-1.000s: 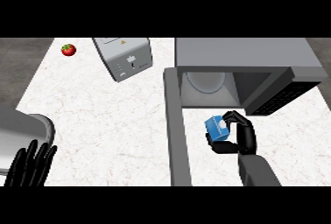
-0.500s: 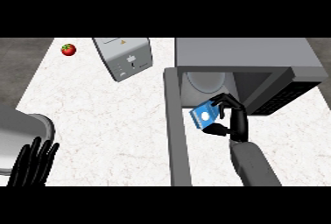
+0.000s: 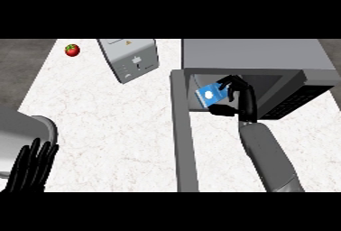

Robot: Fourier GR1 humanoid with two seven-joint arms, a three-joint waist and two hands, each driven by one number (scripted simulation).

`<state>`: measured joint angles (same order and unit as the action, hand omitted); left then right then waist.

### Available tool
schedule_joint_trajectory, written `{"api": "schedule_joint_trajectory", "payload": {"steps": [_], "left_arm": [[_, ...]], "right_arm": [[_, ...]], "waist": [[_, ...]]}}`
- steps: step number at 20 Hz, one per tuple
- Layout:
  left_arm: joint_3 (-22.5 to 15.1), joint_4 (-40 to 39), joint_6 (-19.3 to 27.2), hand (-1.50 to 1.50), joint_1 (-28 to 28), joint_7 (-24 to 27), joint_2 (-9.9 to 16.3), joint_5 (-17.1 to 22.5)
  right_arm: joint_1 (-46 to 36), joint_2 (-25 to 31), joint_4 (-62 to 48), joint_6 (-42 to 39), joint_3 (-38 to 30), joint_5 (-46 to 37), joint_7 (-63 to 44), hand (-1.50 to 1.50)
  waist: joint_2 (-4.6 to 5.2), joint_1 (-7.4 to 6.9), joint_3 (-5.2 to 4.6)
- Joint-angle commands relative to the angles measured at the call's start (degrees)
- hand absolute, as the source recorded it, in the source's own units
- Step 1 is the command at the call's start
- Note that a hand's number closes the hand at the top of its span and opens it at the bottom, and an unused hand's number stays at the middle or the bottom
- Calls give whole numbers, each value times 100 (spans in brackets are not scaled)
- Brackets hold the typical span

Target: Pick up the milk, place it into the microwave and close the microwave

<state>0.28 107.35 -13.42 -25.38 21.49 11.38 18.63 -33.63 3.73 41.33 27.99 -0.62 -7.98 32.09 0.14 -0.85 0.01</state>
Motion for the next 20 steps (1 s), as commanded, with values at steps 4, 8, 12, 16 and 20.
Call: {"api": "schedule_joint_trajectory", "payload": {"steps": [4,8,12,16,20], "left_arm": [[300,-112,-371,-150,113,-95,247,309],[-70,66,-156,-150,-141,-6,-94,-107],[-67,240,-204,-150,128,-329,22,64],[-30,-40,43,-150,354,-290,68,-450],[53,47,33,-150,398,-378,185,-467]], "right_arm": [[-1257,232,-1700,779,-278,-473,-199,150],[-1740,521,-2408,763,-446,-521,-100,150],[-1911,668,-2876,1230,-453,-712,-64,150],[-2171,856,-3097,1769,-438,-868,-226,150],[-2397,976,-3278,2245,-574,-836,-428,150]], "waist": [[62,-159,4],[81,-236,9],[121,-291,14],[166,-336,16],[227,-489,22]]}}
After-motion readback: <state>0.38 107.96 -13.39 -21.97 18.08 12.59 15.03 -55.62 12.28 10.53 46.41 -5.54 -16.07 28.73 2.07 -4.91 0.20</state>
